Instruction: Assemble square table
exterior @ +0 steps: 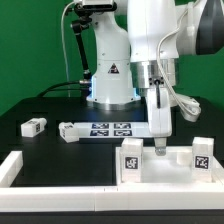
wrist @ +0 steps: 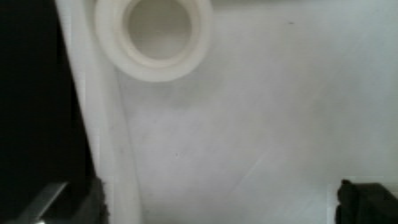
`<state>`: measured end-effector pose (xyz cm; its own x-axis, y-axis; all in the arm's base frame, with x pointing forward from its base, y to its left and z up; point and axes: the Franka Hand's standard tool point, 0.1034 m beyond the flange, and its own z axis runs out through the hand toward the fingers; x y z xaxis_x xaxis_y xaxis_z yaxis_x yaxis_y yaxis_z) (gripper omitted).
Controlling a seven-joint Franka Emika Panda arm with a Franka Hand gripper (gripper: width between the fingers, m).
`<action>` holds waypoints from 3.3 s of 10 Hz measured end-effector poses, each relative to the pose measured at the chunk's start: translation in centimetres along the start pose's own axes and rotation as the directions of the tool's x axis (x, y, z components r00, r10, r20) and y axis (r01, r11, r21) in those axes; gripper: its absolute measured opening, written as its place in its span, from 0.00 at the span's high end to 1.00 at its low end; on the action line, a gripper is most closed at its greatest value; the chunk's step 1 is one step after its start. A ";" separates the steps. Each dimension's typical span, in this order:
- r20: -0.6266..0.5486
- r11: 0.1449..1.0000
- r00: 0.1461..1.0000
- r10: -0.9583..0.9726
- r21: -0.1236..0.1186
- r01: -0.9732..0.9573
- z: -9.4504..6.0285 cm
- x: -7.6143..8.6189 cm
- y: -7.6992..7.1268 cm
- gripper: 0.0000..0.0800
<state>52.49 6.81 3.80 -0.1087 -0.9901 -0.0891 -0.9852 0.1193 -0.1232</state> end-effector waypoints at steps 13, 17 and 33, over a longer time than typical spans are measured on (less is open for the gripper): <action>-0.006 0.980 0.983 -0.185 -0.073 0.184 2.2 2.6 3.7 0.90; -0.011 0.982 0.985 -0.173 -0.072 0.172 2.2 3.1 3.6 0.92; 0.006 0.523 0.525 -0.851 -0.084 0.848 1.5 11.2 3.1 0.92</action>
Offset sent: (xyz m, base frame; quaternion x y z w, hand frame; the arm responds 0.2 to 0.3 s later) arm -0.0488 -0.0265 -0.0292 -0.0608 0.0189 -0.1068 0.9922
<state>48.38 -3.80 0.97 0.7821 -0.6210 0.0522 -0.6185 -0.7837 -0.0565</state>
